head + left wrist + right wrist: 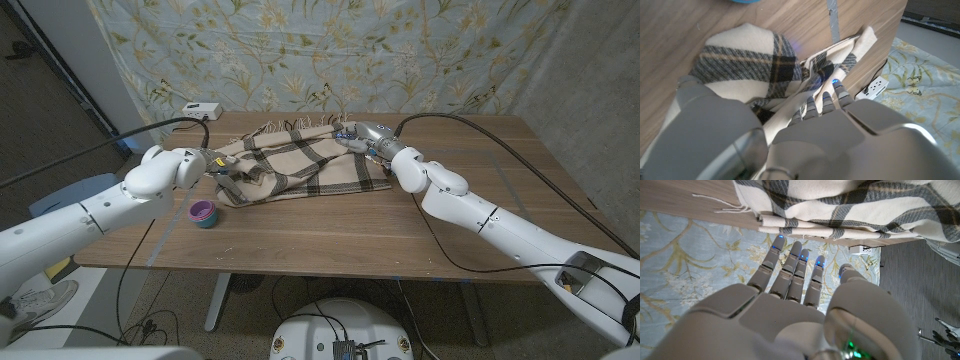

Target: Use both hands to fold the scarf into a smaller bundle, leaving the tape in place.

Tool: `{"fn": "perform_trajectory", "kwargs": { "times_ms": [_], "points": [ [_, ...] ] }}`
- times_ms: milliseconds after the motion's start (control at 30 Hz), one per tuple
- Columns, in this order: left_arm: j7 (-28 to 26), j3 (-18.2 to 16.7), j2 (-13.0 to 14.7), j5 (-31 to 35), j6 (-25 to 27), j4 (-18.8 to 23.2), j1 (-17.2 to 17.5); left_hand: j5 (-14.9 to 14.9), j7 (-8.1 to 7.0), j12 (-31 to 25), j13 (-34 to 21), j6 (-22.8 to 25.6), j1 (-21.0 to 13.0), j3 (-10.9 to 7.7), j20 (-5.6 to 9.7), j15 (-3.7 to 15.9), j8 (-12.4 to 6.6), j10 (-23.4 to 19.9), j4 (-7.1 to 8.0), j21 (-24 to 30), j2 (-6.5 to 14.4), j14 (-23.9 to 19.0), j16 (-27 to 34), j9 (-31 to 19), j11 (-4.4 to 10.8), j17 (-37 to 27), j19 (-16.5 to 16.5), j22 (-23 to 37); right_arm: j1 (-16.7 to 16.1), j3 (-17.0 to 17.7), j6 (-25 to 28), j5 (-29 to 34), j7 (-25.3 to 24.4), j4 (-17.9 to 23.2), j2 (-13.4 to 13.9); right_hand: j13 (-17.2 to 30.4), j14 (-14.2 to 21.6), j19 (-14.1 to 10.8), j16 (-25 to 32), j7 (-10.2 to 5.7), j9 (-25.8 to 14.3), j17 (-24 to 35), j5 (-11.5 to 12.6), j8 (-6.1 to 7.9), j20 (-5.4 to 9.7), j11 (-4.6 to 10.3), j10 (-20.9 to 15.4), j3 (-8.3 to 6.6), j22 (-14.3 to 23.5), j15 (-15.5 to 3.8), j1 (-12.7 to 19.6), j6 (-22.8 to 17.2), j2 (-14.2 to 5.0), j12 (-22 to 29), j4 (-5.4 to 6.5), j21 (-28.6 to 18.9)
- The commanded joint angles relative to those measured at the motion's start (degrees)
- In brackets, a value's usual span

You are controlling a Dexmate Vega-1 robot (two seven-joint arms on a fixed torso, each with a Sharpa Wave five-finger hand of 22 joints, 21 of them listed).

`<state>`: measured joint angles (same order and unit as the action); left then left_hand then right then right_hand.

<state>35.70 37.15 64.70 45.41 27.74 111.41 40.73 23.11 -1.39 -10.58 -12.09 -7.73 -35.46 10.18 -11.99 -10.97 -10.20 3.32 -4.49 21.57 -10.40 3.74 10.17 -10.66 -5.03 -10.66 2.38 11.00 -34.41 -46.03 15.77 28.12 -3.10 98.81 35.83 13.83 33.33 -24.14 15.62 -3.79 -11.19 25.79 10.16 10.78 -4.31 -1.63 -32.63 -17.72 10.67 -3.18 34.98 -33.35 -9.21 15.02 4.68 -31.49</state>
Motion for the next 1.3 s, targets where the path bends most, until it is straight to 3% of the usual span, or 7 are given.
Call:
{"fn": "perform_trajectory", "kwargs": {
  "times_ms": [33,167,433,600,767,967,1300],
  "points": [
    [5.8,3.5,-2.1,6.2,-2.8,-0.8,-2.1,0.5,0.19,-0.2,0.0,-2.1,-0.3,1.48,-0.11,-1.06,0.17,1.7,-0.18,-0.3,0.2,0.2,0.4,-0.2,-0.87,-0.1,0.4,0.2,-0.6,0.5,-1.4,-0.2,-0.8,-0.1,0.0,0.2,0.3,0.1,-0.3,0.31,-0.1,0.0,0.2,0.26,0.01,-0.03,-0.2,-0.40,0.0,-1.20,-0.4,-0.2,0.02,-0.2,0.25,0.1],
    [6.8,5.8,-3.2,15.1,-2.0,-0.9,-1.8,2.3,0.25,-1.3,0.2,-3.4,-5.5,0.45,-0.02,0.28,-0.69,1.5,-1.55,-0.1,4.8,-1.9,1.1,-0.1,0.63,0.1,-2.1,0.2,-0.6,0.5,-1.8,-0.3,-0.4,-0.1,0.1,0.1,0.3,0.1,-0.4,0.35,-0.1,-0.2,0.2,0.31,0.01,-0.02,-0.2,-0.47,0.0,-1.20,-0.4,-0.3,0.00,-0.3,0.24,0.2],
    [6.2,7.0,-5.6,27.2,-0.4,-4.6,0.1,0.4,-0.81,-3.0,0.6,-1.7,-23.8,-9.96,4.75,8.48,-1.55,-3.2,-5.16,2.1,18.9,-10.2,1.9,0.0,6.22,0.4,-10.9,0.5,-1.1,1.0,-2.9,-1.0,-0.4,-0.1,0.5,0.1,0.3,0.1,-0.6,0.44,-0.1,-0.6,0.3,0.41,0.05,-0.02,-0.3,-0.67,0.0,-1.21,-0.5,-0.4,-0.02,-0.4,0.17,0.2],
    [-3.8,6.4,-6.0,33.1,1.7,-7.4,3.5,-7.6,-2.87,-6.2,0.5,10.1,-39.0,-23.48,9.85,18.78,-3.87,-15.8,-4.74,8.5,21.9,-23.5,3.6,-0.1,13.60,0.1,-19.8,2.4,-0.7,0.8,-3.6,-1.9,1.5,-0.4,0.6,0.0,-0.1,0.4,-1.0,0.52,0.0,-0.9,0.3,0.48,0.20,0.21,0.2,-0.93,0.0,-1.38,-0.4,-0.6,-0.05,-0.7,0.00,0.4],
    [-15.4,4.3,-6.0,33.3,2.9,-10.0,6.4,-9.2,-6.29,-10.1,0.7,31.7,-45.2,-38.65,12.05,23.93,-7.99,-34.5,-2.73,21.2,22.1,-39.1,5.3,-0.4,15.34,-0.2,-23.7,7.9,0.6,-0.7,-2.3,-1.8,5.9,-0.8,0.6,-0.3,-4.9,3.1,-3.2,0.16,0.0,-2.0,0.3,0.12,0.23,1.00,4.0,-1.30,-0.2,-1.41,-0.9,0.8,0.12,-2.8,-0.43,1.9],
    [-22.7,3.3,-5.1,33.0,1.5,-11.0,7.6,-10.1,-7.54,-10.4,0.9,41.3,-46.4,-43.10,13.06,24.20,-9.22,-40.9,-2.85,29.2,22.0,-45.6,5.4,-0.6,15.67,-0.3,-24.7,10.9,2.7,-4.7,-2.8,0.8,11.8,-1.5,0.9,-0.8,-10.0,6.8,-4.2,-2.01,0.1,-3.1,1.0,0.00,1.27,2.71,7.4,-8.30,-0.3,-2.88,5.8,2.5,-2.97,-4.0,-5.25,4.0],
    [-28.1,3.4,-4.0,38.4,-1.0,-11.5,6.8,-10.9,-10.19,-10.2,0.7,49.4,-46.5,-44.81,14.75,24.40,-9.59,-46.0,-3.94,36.4,21.1,-49.2,4.7,-0.8,16.48,-0.5,-22.8,13.0,3.2,-7.9,-5.2,4.4,16.0,-1.9,0.7,-1.0,-7.1,5.1,-2.5,-2.10,0.1,-3.5,0.6,0.92,1.20,2.90,2.4,-11.59,-0.3,-3.42,6.8,0.1,-2.25,-2.0,-5.33,3.8]
  ]
}}
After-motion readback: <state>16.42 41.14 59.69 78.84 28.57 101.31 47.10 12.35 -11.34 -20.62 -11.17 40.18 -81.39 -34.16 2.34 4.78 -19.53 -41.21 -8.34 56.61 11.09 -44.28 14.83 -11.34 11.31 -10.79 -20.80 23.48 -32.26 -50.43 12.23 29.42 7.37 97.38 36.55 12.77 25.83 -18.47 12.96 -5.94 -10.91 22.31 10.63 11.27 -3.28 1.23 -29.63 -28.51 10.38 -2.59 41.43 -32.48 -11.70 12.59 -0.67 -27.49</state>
